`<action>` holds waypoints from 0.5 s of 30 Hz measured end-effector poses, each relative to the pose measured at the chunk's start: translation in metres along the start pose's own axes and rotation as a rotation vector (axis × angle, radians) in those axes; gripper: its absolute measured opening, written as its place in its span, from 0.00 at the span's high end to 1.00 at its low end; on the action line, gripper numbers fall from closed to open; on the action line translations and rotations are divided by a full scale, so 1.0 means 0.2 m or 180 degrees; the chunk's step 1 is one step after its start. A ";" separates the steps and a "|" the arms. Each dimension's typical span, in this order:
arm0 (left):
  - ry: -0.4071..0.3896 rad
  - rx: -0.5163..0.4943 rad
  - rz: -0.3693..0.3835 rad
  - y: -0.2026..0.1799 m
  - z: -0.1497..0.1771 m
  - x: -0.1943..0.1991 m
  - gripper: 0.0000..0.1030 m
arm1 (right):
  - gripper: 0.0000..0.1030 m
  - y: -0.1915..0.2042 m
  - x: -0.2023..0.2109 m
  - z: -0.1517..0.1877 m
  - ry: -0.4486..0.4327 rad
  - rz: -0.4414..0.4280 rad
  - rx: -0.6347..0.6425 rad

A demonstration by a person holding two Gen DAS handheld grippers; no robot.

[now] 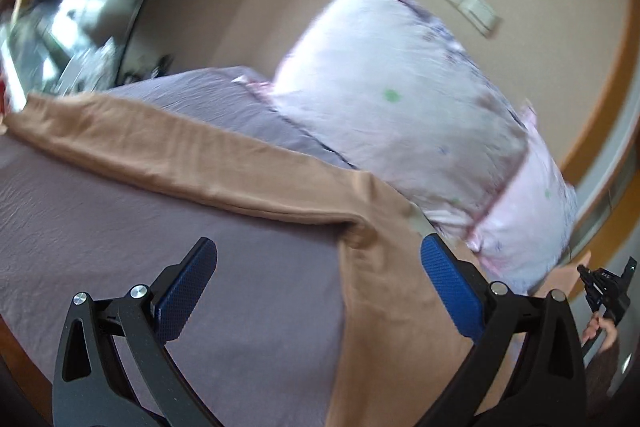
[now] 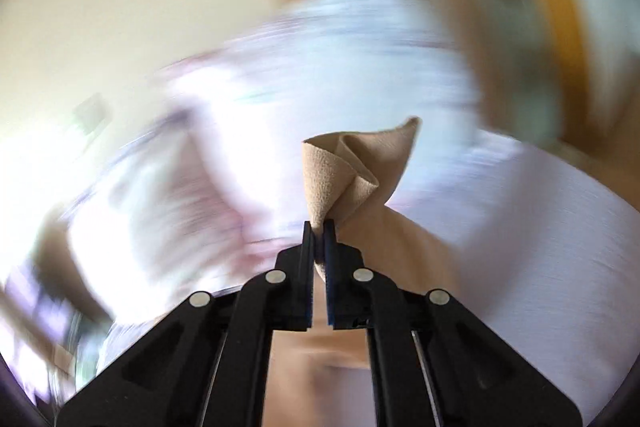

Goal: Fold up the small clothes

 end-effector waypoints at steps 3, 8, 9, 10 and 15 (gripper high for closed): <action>-0.0009 0.0210 -0.0126 0.09 -0.05 0.01 0.01 | 0.96 0.56 -0.25 0.25 0.0467 -0.0667 0.0339; 0.0173 0.0627 -0.0330 0.26 -0.07 -0.01 0.01 | 0.90 1.03 -0.60 1.04 0.2059 -0.1075 0.0833; 0.0212 0.0738 -0.0346 0.30 -0.07 -0.01 0.01 | 0.89 1.06 -0.64 1.11 0.2114 -0.1035 0.0864; 0.0231 0.0805 -0.0355 0.33 -0.07 -0.01 0.01 | 0.88 1.08 -0.65 1.14 0.2092 -0.1007 0.0891; 0.0244 0.1037 -0.0470 0.44 -0.12 -0.03 0.01 | 0.77 1.05 -0.80 1.32 0.2434 -0.0798 0.0911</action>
Point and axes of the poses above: each gripper's, at about its wrist camera, not at the fingertips, and x roughly against the way its jaws point, y to its left, z to its underside, the point moved 9 cm from there along -x, roughly the way its jaws point, and after that the axes turned 4 degrees about -y, right-handed, at the moved point
